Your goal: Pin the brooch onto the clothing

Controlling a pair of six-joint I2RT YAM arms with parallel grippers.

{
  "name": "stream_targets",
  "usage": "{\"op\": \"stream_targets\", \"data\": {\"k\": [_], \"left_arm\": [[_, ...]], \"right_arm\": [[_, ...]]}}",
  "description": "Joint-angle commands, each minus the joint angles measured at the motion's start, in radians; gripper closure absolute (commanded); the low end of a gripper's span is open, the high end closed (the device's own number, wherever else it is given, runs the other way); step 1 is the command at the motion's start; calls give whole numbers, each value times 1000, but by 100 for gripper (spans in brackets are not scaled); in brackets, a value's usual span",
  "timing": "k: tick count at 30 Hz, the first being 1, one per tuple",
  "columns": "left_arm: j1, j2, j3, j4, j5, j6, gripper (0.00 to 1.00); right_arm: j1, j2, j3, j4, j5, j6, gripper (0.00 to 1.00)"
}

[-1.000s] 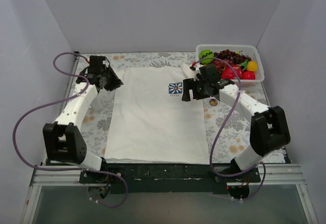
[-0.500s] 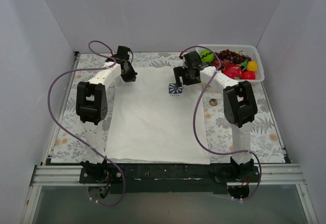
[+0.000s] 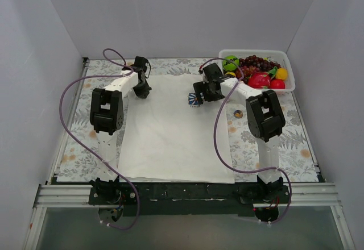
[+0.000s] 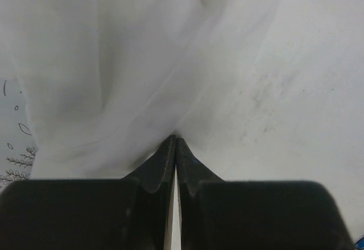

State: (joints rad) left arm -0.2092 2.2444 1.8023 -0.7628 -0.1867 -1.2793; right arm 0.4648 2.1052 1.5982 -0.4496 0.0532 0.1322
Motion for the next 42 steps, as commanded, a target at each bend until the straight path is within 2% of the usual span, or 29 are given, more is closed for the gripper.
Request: {"op": "stream_targets", "data": {"k": [1, 12, 24, 26, 29, 33, 37, 42], "left_arm": [[34, -6, -24, -46, -95, 9, 100], [94, -59, -118, -24, -148, 11, 100], [122, -11, -22, -67, -226, 34, 100], [123, -9, -1, -59, -202, 66, 100], [105, -17, 38, -50, -154, 115, 100], [44, -93, 48, -41, -163, 153, 100], [-47, -211, -30, 5, -116, 152, 100], [-113, -344, -253, 75, -5, 106, 100]], "right_arm": [[8, 39, -1, -1, 1, -8, 9], [51, 113, 65, -60, -44, -17, 10], [92, 139, 141, -115, -116, -14, 9], [92, 136, 161, -120, -108, -17, 9], [92, 127, 203, -118, -79, -28, 9], [86, 122, 324, -129, -58, -32, 8], [74, 124, 371, -104, -62, -20, 8], [64, 144, 367, -37, 22, -22, 12]]}}
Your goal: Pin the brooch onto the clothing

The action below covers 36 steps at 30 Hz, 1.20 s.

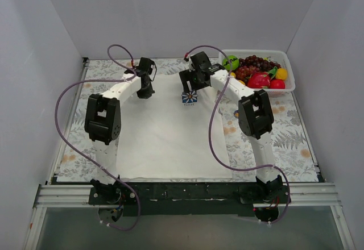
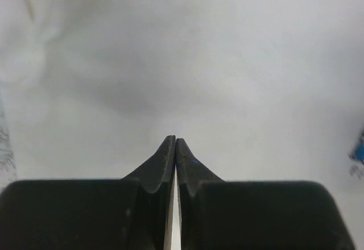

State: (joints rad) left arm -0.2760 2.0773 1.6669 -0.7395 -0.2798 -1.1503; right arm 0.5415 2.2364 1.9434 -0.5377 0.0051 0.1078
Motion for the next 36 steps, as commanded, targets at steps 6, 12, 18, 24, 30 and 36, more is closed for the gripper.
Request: {"op": "stream_targets", "data": {"k": [6, 12, 18, 24, 30, 36], "left_arm": [[-133, -302, -361, 132, 201, -103, 100], [-216, -338, -508, 164, 251, -183, 100], [-239, -365, -605, 181, 278, -222, 100], [-239, -385, -664, 123, 258, -246, 100], [-239, -399, -713, 95, 252, -246, 100], [-239, -402, -754, 63, 232, -252, 100]], "right_arm": [[-35, 84, 74, 91, 91, 7, 38], [-48, 147, 129, 134, 79, 1, 87], [-52, 175, 144, 157, 133, 6, 94], [-80, 166, 126, 148, 208, 24, 99], [-107, 161, 129, 120, 305, 3, 99], [-120, 167, 134, 82, 406, -46, 99]]}}
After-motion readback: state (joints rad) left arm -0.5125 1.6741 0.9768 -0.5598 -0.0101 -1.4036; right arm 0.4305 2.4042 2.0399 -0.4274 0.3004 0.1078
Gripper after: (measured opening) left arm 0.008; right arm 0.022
